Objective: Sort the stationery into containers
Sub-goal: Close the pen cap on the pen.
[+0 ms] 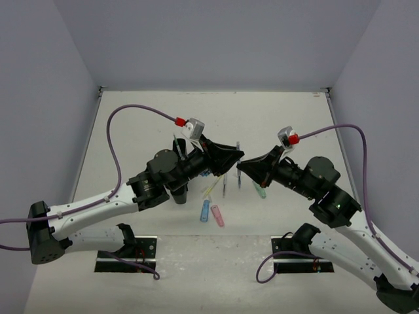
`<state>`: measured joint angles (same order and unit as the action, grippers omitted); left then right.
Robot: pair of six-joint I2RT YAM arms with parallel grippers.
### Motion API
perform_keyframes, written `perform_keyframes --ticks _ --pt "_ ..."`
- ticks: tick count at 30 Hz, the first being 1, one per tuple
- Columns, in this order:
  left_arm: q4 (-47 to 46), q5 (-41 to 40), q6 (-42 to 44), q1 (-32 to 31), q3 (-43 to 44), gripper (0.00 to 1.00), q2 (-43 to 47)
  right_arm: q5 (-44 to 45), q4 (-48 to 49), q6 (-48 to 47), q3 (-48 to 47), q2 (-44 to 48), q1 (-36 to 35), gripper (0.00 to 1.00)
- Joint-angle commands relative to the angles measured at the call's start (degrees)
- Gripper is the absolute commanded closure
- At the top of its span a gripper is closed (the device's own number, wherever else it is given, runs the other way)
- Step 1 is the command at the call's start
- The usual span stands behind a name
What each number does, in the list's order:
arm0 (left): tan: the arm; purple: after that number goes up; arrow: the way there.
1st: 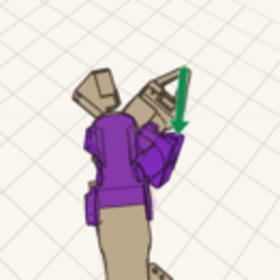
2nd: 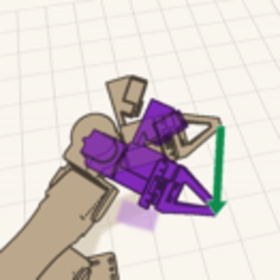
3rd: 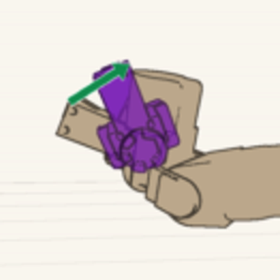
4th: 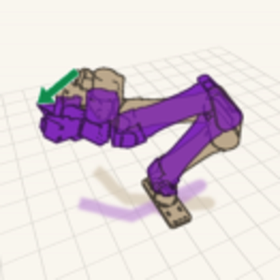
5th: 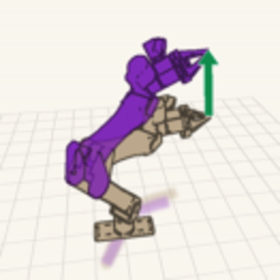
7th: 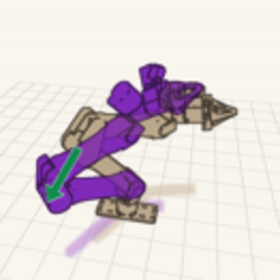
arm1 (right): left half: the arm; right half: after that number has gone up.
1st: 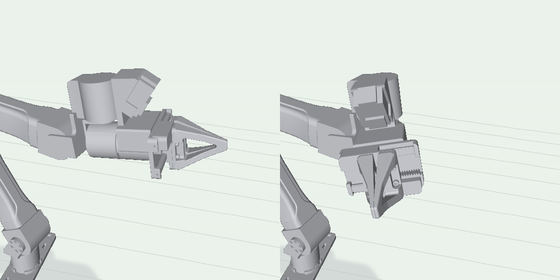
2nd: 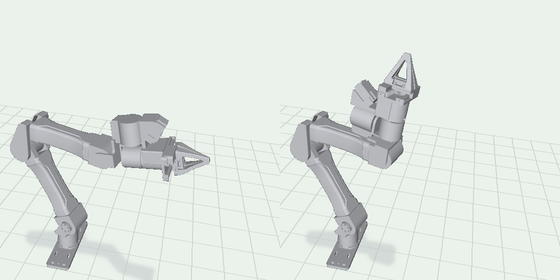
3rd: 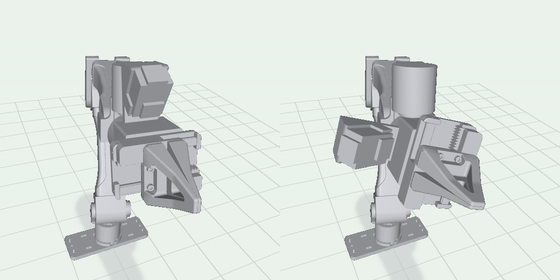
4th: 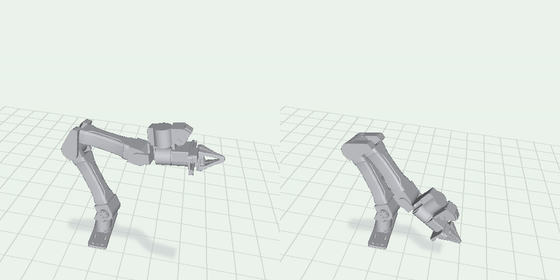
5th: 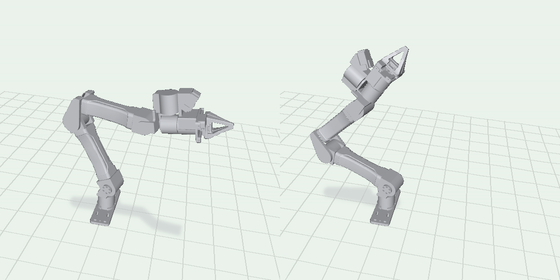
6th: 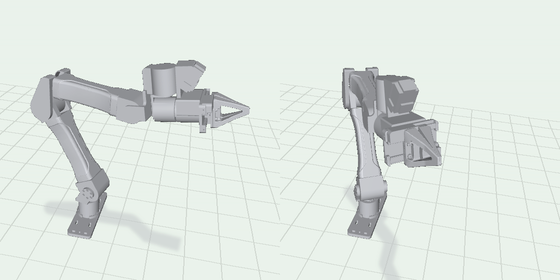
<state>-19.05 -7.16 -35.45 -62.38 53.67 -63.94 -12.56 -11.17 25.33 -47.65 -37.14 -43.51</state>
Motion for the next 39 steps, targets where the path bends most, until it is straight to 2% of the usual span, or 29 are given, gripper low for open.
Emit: perform_keyframes --ticks 1,3,6,12,13,14,15,16,17,19,20,23,24,25,26,27,28,30,31,35,37,39 --pt "2.6 0.4 1.5 -0.2 1.0 0.65 0.9 -3.8 4.5 -2.7 -1.6 -0.6 0.0 1.0" --pt "2.7 0.4 1.9 -0.2 1.5 0.75 1.0 -4.3 4.4 -2.6 -1.1 -0.2 0.0 1.0" --pt "2.8 1.6 2.4 -0.2 2.0 0.96 0.9 -4.2 4.3 -2.5 -1.0 0.3 0.0 1.0" --pt "1.4 5.9 3.1 -0.2 1.3 1.0 0.5 -3.2 4.0 -2.2 -2.0 0.9 0.0 1.0" --pt "0.9 6.2 3.1 -0.2 0.5 1.0 0.8 -4.1 3.8 -2.2 -2.4 0.8 0.0 0.91" --pt "0.2 6.4 3.2 -0.2 0.5 1.0 0.8 -4.1 3.7 -2.2 -2.5 0.6 0.0 0.91" --pt "-0.4 6.9 3.2 -0.2 -0.2 1.0 1.5 -5.5 3.6 -2.4 -2.4 0.2 0.0 0.74" --pt "-1.4 6.9 3.4 -0.2 -0.5 1.0 1.9 -6.4 3.9 -2.3 -2.1 -0.3 0.0 0.67" --pt "-1.6 6.9 3.5 -0.2 -0.4 1.0 2.2 -7.1 4.2 -2.2 -1.9 -0.6 0.0 0.63" --pt "-1.5 6.9 4.1 -0.2 0.1 1.0 2.8 -8.4 5.1 -1.8 -1.1 -1.5 0.0 0.62" --pt "-0.9 6.9 4.4 -0.2 0.7 1.0 2.9 -8.4 5.6 -1.7 -1.0 -1.6 0.0 0.63" --pt "0.4 6.4 4.7 -0.2 2.0 1.0 3.0 -8.8 6.4 -1.5 -0.4 -1.6 0.0 0.81" --pt "0.7 6.2 4.7 -0.2 2.1 1.0 3.1 -9.3 6.6 -1.6 -0.4 -1.6 0.0 0.83" --pt "0.9 6.0 4.9 -0.2 2.1 1.0 3.3 -10.0 7.0 -1.6 -0.4 -1.6 0.0 0.93" --pt "0.9 5.9 5.0 -0.2 2.1 1.0 3.4 -10.4 7.4 -1.6 -0.4 -1.6 0.0 0.99" --pt "1.1 5.9 5.1 -0.2 2.2 0.94 3.3 -10.9 7.9 -1.7 -0.3 -1.4 0.0 1.0" --pt "1.6 5.8 5.5 -0.1 2.4 0.77 3.3 -11.1 8.2 -1.9 -0.2 -1.3 0.0 1.0" --pt "3.4 4.7 6.6 -0.2 3.4 0.22 3.3 -10.4 8.2 -2.5 0.0 -1.0 0.0 1.0" --pt "4.5 3.8 7.1 -0.2 4.1 0.0 3.4 -10.1 7.9 -2.9 0.1 -0.8 0.0 1.0" --pt "7.8 2.0 9.5 -0.2 6.3 0.03 3.5 -9.9 6.8 -4.0 0.4 -0.9 0.0 1.0" --pt "8.7 1.5 10.4 -0.2 7.3 0.12 3.6 -10.6 6.8 -4.2 0.7 -0.9 0.0 1.0" --pt "9.6 1.3 10.9 -0.1 8.1 0.27 3.6 -11.5 6.9 -4.2 0.8 -0.9 0.0 1.0"
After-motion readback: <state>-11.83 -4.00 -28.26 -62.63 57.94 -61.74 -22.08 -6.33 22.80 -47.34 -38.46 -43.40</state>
